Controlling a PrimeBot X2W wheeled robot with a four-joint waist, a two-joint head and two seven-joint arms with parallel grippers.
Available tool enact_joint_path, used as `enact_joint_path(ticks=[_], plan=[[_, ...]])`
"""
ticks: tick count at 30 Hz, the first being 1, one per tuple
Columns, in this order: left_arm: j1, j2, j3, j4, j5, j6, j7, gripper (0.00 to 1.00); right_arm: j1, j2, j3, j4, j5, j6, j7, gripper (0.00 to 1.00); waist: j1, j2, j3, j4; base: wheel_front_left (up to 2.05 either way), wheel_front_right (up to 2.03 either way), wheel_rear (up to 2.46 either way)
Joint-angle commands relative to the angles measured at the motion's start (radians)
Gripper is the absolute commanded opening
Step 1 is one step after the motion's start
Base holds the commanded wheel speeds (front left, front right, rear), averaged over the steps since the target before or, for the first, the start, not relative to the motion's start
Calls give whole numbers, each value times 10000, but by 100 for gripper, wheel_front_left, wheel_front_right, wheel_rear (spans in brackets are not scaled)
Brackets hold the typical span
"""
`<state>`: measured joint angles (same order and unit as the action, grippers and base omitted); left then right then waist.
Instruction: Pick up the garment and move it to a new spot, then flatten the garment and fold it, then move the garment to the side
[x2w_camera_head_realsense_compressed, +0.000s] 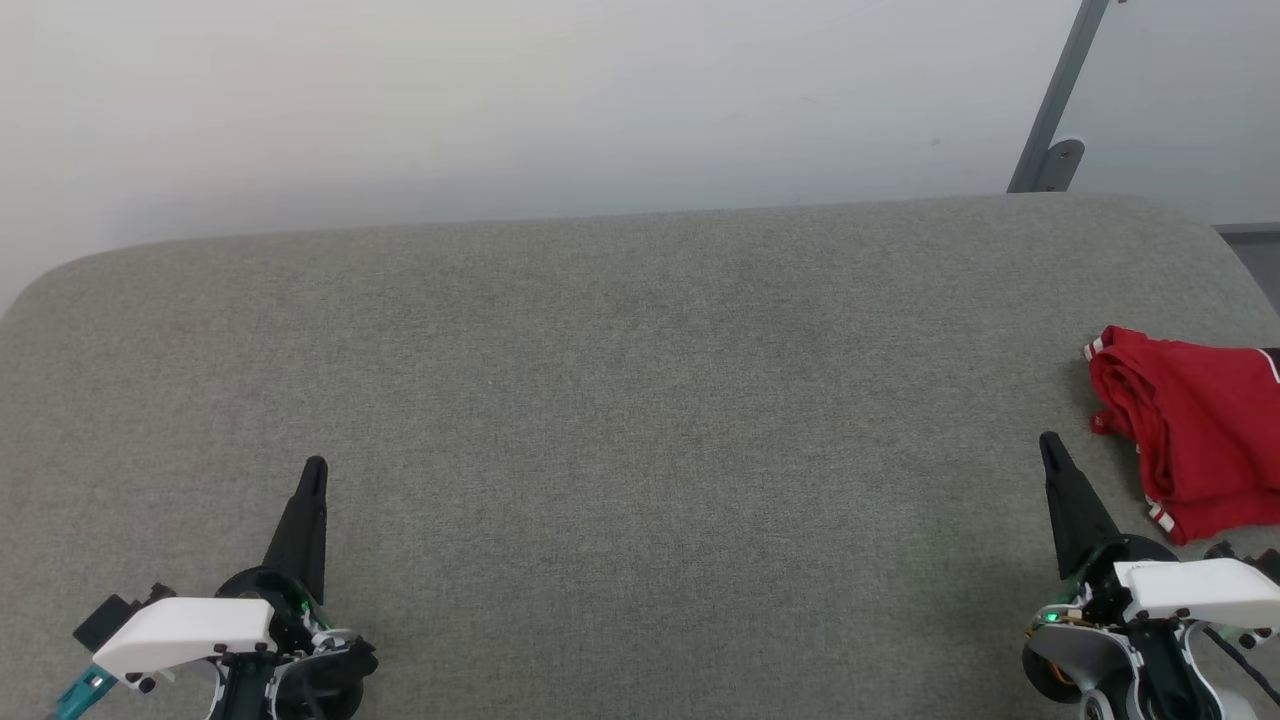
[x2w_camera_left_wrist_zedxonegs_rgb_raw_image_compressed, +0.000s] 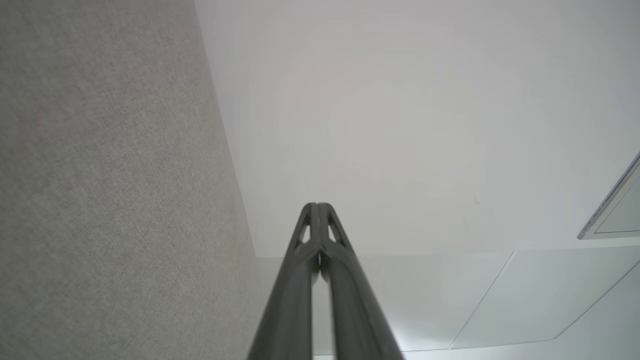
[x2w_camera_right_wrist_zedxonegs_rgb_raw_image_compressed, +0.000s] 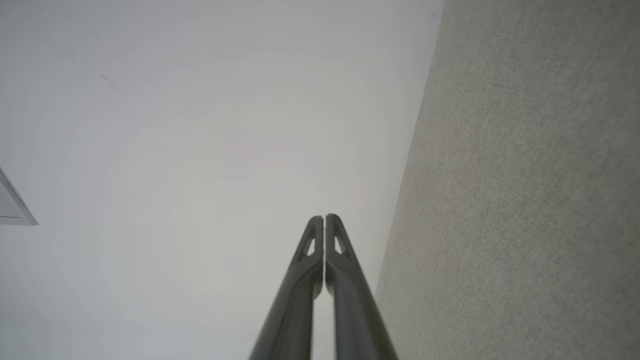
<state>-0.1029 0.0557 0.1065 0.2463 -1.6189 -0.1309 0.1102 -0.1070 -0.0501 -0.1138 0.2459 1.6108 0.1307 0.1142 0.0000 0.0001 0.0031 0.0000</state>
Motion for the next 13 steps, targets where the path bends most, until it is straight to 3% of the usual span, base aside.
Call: enact_joint_path(ticks=[1, 13], plan=[[-124, -27, 37, -5, 25, 4, 19, 0, -42, 17, -2, 2, 40, -1, 8, 0, 0, -1, 0, 0, 0, 0, 0], [-126, -32, 47, -4, 37, 4, 32, 0, -41, 17, -4, 1, 40, 0, 8, 0, 0, -1, 0, 0, 0, 0, 0]])
